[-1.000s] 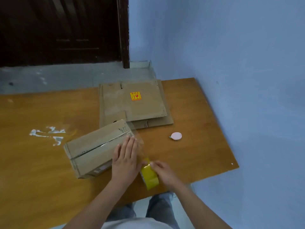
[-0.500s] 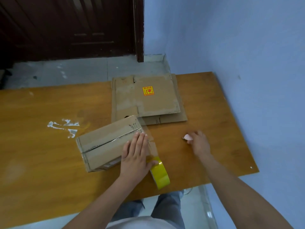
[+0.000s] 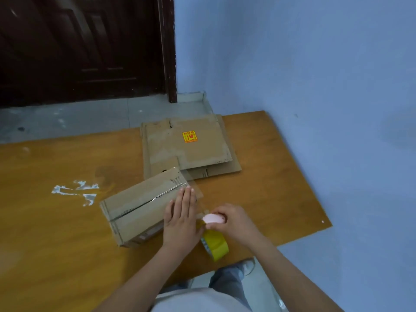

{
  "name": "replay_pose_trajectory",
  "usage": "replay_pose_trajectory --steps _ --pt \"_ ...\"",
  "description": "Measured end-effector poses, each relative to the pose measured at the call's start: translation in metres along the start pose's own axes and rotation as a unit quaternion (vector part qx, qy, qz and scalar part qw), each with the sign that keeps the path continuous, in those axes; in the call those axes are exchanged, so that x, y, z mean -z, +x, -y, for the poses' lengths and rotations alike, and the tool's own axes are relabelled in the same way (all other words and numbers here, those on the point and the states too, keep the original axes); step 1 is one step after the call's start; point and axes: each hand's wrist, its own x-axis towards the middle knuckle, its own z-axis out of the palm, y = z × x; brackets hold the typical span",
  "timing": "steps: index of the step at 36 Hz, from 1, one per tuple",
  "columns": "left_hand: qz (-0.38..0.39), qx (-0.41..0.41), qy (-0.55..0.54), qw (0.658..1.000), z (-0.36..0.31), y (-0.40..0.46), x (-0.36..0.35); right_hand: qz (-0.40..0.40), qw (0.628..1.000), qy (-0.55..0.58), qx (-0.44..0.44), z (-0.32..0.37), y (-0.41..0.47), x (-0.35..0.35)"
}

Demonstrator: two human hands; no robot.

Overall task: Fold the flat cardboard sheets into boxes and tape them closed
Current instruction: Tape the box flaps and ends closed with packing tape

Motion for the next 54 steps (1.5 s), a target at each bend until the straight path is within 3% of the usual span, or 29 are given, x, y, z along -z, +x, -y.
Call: replay_pose_trajectory --steps 15,22,26,32,40,42,45,47,51,54 --pt "0.033 0.001 -0.016 0.999 0.001 0.0 0.002 -0.126 0.987 -0.084 -0.048 0.016 0.001 -0.019" --pt "0.051 0.01 -0.016 0.999 -0.001 0.0 0.005 -0.233 0.968 0.035 -0.085 0.0 0.011 -0.012" --pt "0.054 0.011 -0.015 0.998 -0.001 0.001 0.005 -0.204 0.971 0.051 -0.111 -0.022 0.015 -0.017" --pt "0.054 0.013 -0.022 0.998 -0.002 0.002 0.006 -0.146 0.973 -0.003 -0.176 -0.055 0.019 -0.032" --pt "0.045 0.021 -0.041 0.998 -0.003 0.001 0.01 -0.114 0.969 -0.095 -0.195 -0.061 0.023 -0.042" --pt "0.046 0.026 -0.044 0.998 -0.003 0.001 0.011 -0.152 0.972 -0.05 -0.171 -0.048 0.022 -0.039" --pt "0.046 0.027 -0.045 0.998 -0.003 0.001 0.01 -0.173 0.968 0.134 -0.126 -0.021 0.015 -0.034" --pt "0.046 0.026 -0.047 0.997 -0.003 0.001 0.009 -0.127 0.955 0.233 -0.134 -0.008 0.009 -0.035" --pt "0.041 0.02 -0.053 0.998 -0.002 0.0 0.01 -0.007 0.948 0.272 -0.164 -0.002 0.003 -0.04" --pt "0.046 0.012 -0.054 0.997 -0.001 0.0 0.012 0.021 0.929 0.323 -0.179 -0.001 0.001 -0.04"
